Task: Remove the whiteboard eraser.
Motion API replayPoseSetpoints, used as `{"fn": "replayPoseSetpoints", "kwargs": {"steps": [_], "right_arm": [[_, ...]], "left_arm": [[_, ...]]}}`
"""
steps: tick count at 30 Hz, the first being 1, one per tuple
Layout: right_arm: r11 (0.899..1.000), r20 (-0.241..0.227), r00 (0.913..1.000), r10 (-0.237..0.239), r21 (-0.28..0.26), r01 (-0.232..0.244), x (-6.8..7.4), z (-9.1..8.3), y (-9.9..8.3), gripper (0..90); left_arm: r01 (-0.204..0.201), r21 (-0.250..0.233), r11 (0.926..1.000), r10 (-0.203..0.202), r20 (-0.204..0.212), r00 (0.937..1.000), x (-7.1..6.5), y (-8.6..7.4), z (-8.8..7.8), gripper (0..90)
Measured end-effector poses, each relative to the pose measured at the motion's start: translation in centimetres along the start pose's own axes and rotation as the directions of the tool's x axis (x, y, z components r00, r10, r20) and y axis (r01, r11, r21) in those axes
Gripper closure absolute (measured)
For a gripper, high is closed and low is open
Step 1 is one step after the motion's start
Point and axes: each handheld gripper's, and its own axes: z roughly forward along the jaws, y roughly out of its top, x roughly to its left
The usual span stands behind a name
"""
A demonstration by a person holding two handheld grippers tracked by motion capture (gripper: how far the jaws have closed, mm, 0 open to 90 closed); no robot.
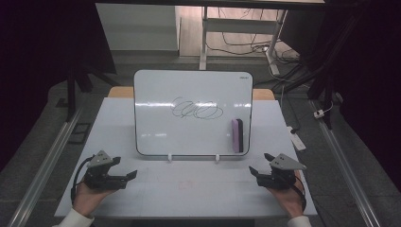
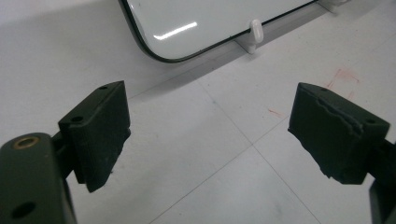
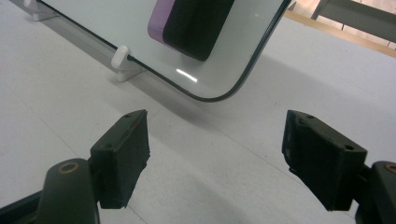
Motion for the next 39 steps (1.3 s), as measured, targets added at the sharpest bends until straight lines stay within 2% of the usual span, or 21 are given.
{"fn": "replayPoseSetpoints", "kwargs": {"steps": [28, 38, 39], "right_arm": [[1.000, 0.014, 0.9999, 0.007, -0.025, -0.007, 0.3, -0.3, 0.4, 22.8], [0.998, 0.010, 0.9999, 0.012, -0.063, -0.012, 0.7, -1.1, 2.1, 23.4], [0.998, 0.014, 0.9998, 0.012, -0.066, -0.011, 0.8, -1.3, 2.7, 23.5]], "left_arm": [[0.007, 0.007, 0.9999, -0.007, 0.022, 0.9997, 0.1, -0.1, -0.1, 13.2], [0.001, 0.013, 0.9999, -0.002, 0.025, 0.9997, -0.1, -0.1, 0.1, 13.2], [0.003, 0.014, 0.9999, -0.003, 0.026, 0.9997, -0.1, -0.1, 0.1, 13.2]]}}
